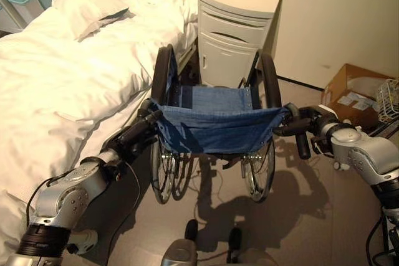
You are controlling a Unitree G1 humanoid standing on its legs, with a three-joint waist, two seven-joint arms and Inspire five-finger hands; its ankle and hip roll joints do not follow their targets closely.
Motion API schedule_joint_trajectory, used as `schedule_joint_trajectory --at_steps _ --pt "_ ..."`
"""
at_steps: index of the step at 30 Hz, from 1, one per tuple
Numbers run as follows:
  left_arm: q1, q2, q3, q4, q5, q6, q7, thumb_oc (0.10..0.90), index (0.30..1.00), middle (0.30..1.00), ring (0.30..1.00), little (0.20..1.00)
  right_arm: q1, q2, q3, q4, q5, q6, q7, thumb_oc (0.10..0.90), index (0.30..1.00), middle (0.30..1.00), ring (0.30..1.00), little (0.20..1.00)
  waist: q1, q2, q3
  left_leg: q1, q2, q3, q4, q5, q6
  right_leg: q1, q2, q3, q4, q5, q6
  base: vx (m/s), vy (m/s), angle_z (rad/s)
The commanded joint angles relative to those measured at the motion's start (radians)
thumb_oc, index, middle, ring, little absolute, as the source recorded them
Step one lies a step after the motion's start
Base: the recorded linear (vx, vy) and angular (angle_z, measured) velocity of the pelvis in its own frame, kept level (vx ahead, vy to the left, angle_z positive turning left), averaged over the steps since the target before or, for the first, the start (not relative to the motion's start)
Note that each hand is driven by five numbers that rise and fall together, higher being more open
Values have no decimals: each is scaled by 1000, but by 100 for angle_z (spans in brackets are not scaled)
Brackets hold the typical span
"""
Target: Push the wheelchair next to the bed
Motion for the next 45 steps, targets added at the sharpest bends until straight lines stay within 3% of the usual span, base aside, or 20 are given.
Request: schedule_joint_trajectory --at_steps 1,8,12,27,35,45 --pt "-99 161 290 -9 -6 -202 51 800 900 900 900 900 -128 -265 -220 19 -205 -161 -136 800 900 900 900 900 5 -13 -171 87 1 18 17 -55 -19 58 -23 -9 1 -10 52 0 0 0" --pt "-34 168 363 7 -30 -220 39 800 900 900 900 900 -1 -260 -369 29 48 -257 -268 800 900 900 900 900 -3 -11 -177 93 5 26 4 -53 -22 56 -22 -10 1 -15 54 1 -2 0" --pt "-17 166 380 26 -22 -233 26 800 900 900 900 900 48 -240 -428 42 128 -297 -316 800 900 900 900 900 -3 -10 -181 93 7 31 1 -53 -24 55 -23 -13 1 -17 56 0 0 0" --pt "38 169 443 61 -42 -252 20 800 900 900 900 900 176 -187 -551 62 317 -463 -321 800 900 900 900 900 -14 -1 -193 104 15 47 -23 -48 -30 51 -21 -16 1 -27 59 3 -1 0" --pt "64 165 478 84 -16 -279 87 800 900 900 900 900 233 -164 -591 79 300 -468 -334 800 900 900 900 900 -15 4 -200 103 19 57 -25 -44 -35 49 -22 -24 1 -29 60 4 -1 0" --pt "114 241 554 167 32 -310 63 800 900 900 900 900 260 -287 -639 154 219 -463 -311 800 900 900 900 900 -16 5 -189 100 22 59 -18 -45 -37 51 -22 -22 1 -28 61 0 0 0"
